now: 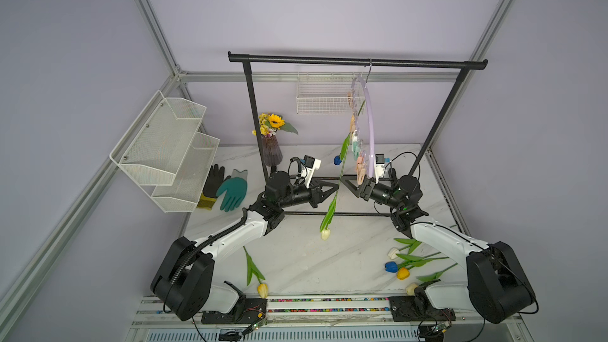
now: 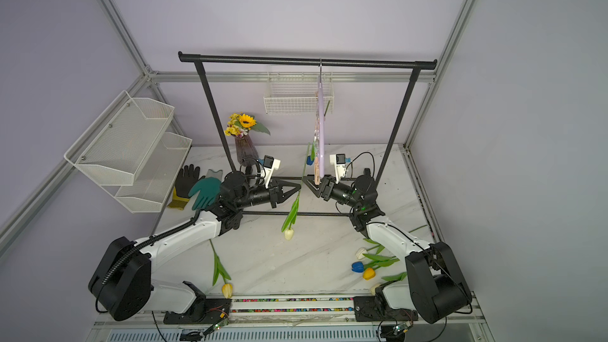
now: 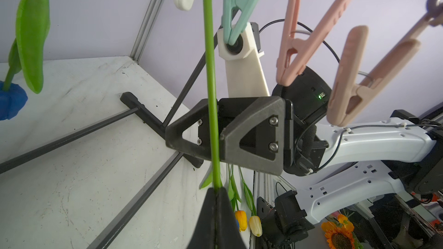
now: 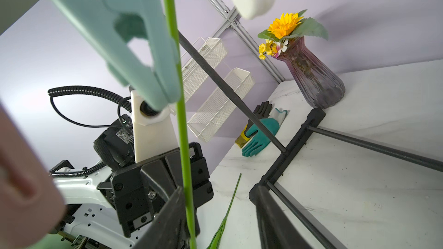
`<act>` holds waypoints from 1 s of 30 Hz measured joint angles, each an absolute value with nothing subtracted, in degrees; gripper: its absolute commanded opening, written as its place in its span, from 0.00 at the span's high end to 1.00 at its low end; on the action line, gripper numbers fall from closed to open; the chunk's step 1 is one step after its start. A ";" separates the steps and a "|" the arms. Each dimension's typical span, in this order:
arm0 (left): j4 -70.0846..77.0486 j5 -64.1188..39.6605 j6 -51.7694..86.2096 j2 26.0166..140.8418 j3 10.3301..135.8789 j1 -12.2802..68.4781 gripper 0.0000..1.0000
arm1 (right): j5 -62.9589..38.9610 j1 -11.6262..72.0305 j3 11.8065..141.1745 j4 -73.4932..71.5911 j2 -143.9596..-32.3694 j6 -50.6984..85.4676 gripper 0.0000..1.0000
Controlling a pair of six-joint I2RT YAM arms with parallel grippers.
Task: Dry the flowers on a clothes hanger
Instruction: Pick up the flower at the center of the board.
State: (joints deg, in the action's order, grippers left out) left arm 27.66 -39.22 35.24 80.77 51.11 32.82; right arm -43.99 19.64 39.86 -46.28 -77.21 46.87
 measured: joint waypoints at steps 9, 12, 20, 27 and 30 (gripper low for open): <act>27.51 -40.05 34.94 83.81 52.45 33.41 1.00 | -46.00 19.64 41.04 -48.47 -77.97 47.44 0.73; 27.35 -40.18 34.83 83.83 52.64 33.45 1.00 | -46.61 19.64 41.19 -48.47 -78.08 47.66 0.87; 26.37 -39.90 34.61 83.83 53.17 33.45 0.78 | -47.57 19.59 41.69 -48.12 -79.05 45.84 0.98; 18.48 -32.93 29.65 80.71 56.62 32.03 0.46 | -45.78 18.33 42.11 -34.98 -73.19 37.21 1.00; 16.32 -29.10 26.85 79.15 60.10 31.07 0.41 | -41.56 16.88 42.74 -27.09 -68.49 32.38 1.00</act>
State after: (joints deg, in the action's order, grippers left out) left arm 16.32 -29.10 26.85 79.15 60.10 31.07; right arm -41.56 16.88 42.74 -27.09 -68.49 32.38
